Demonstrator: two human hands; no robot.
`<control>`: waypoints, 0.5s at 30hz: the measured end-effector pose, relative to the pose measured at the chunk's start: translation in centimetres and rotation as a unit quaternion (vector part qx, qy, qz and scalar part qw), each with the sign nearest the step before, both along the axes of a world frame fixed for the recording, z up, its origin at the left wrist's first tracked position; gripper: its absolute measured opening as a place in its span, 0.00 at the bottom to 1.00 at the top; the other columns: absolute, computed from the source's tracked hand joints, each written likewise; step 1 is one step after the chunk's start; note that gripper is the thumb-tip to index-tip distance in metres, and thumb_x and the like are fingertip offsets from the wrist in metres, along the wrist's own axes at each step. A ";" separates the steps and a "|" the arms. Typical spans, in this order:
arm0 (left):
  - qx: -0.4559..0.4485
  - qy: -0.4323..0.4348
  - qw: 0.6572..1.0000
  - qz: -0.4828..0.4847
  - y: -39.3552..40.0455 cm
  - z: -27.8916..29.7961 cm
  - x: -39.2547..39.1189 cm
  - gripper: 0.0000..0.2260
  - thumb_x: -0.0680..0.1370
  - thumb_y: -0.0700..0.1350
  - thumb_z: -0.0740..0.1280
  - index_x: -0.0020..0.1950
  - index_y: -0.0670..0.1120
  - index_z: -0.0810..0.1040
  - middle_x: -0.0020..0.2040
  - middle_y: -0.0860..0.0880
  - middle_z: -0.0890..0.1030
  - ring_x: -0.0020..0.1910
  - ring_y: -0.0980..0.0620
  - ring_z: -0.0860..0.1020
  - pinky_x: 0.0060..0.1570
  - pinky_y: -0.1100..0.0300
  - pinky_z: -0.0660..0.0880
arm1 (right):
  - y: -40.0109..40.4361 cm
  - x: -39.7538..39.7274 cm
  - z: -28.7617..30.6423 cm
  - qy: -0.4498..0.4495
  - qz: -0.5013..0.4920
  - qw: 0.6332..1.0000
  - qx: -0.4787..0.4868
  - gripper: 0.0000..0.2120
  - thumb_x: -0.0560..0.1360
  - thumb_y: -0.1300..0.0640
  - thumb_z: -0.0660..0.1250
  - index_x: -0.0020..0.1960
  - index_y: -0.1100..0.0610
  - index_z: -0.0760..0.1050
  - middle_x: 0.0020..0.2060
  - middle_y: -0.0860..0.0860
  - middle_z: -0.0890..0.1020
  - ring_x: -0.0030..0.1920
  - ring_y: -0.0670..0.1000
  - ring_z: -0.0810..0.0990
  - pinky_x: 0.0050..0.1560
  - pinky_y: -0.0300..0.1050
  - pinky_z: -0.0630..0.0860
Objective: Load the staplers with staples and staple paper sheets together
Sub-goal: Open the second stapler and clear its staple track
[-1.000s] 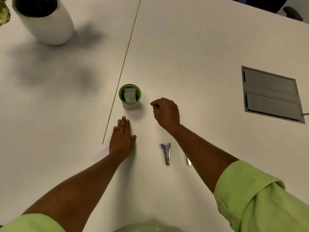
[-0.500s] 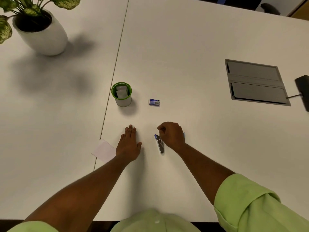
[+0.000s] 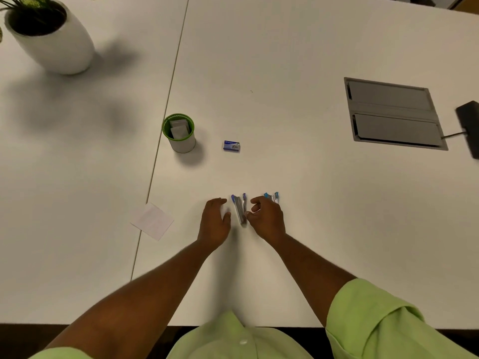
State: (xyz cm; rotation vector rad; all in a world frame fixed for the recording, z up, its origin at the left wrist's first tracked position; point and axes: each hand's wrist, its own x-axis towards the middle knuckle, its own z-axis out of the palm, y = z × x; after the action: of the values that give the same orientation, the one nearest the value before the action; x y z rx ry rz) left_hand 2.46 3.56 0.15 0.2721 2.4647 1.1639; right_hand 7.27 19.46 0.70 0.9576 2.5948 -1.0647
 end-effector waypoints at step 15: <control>0.162 -0.308 0.922 0.167 2.0 0.2 -0.4 0.12 0.81 0.38 0.63 0.48 0.51 0.83 0.49 0.48 0.84 0.52 0.49 0.81 0.66 0.44 0.74 | -1.0 -1.0 -2.1 -0.014 0.014 0.999 -0.048 0.26 0.67 0.42 0.78 0.59 0.54 0.76 0.50 0.48 0.82 0.48 0.48 0.81 0.50 0.45 0.78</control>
State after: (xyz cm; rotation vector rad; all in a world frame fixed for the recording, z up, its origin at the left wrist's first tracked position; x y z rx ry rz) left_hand 2.03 5.61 0.35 -0.3928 1.7966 1.5142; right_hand 6.30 18.49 -1.40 0.9052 2.5024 -1.1481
